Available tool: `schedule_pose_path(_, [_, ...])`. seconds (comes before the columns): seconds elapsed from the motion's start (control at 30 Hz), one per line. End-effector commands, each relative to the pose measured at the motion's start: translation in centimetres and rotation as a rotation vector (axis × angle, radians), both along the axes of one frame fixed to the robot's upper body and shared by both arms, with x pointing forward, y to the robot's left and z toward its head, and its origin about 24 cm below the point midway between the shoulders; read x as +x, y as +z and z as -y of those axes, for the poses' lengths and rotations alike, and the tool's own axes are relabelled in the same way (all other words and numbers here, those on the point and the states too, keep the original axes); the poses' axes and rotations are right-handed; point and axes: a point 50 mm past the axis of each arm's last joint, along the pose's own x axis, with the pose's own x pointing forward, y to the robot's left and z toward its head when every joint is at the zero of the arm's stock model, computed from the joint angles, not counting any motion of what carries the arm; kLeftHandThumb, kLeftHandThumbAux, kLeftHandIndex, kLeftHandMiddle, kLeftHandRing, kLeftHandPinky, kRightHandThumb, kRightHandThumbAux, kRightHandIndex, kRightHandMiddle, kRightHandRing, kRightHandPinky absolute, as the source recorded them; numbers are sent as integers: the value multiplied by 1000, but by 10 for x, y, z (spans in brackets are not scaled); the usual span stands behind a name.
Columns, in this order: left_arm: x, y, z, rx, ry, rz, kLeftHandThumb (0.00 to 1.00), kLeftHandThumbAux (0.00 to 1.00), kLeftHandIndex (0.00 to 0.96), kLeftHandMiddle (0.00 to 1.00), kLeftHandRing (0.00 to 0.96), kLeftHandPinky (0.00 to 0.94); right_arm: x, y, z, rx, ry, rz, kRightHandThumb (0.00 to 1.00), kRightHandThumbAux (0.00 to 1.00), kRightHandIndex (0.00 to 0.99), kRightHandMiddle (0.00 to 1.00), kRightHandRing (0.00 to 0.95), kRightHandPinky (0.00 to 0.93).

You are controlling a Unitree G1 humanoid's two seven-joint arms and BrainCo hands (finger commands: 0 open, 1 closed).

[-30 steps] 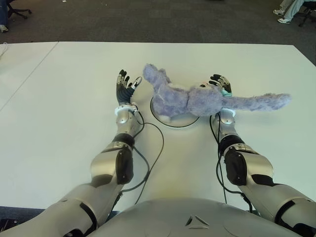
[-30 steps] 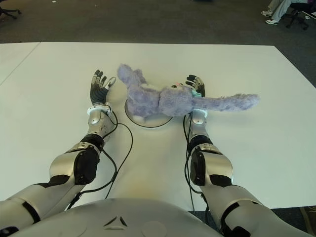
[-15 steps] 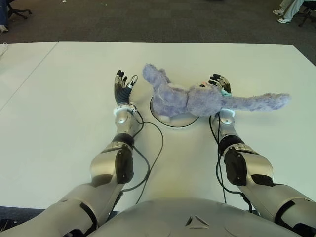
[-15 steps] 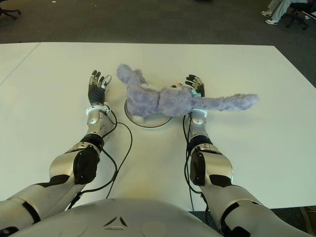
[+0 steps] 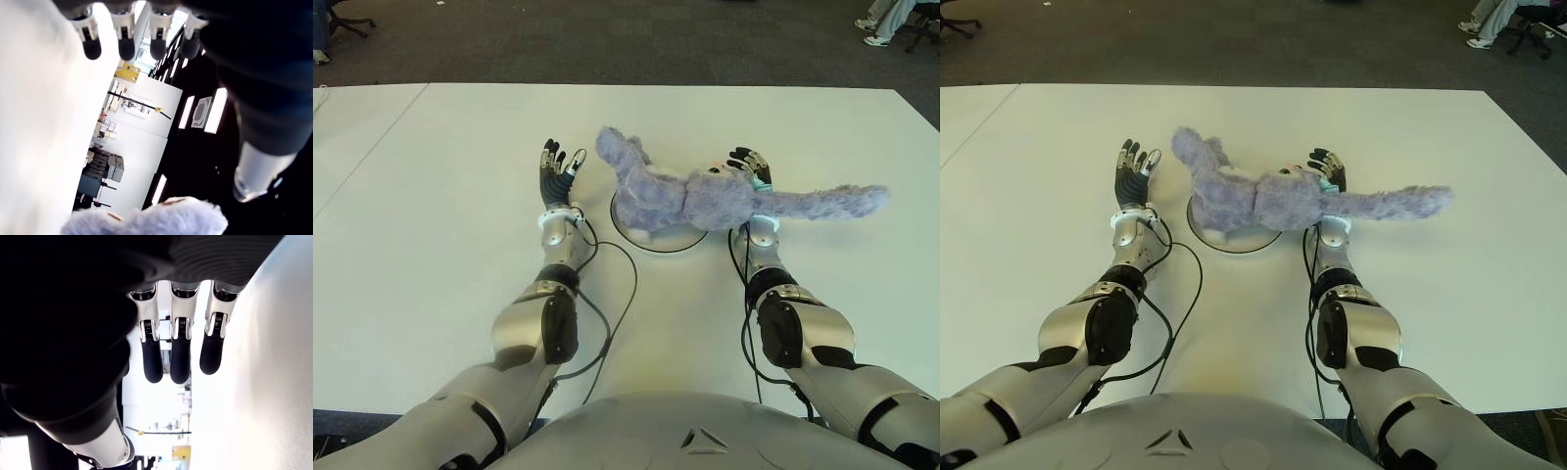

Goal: Put the doll into the plate.

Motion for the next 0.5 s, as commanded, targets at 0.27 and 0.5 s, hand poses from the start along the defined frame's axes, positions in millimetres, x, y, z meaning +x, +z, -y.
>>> schedule_pose_path(0.27, [-84,-94,0,-101,1,-484,2,773,4,27,11,25,-93,-106,-16,139,-45,-481,317,897,248,277,276,296])
schedule_pose_path(0.5, [-83,-94,1,-100,-1,-483,17,805,10,27,15,36,-93,-107,-16,136,-42,-482,302,899,246,276,275,288])
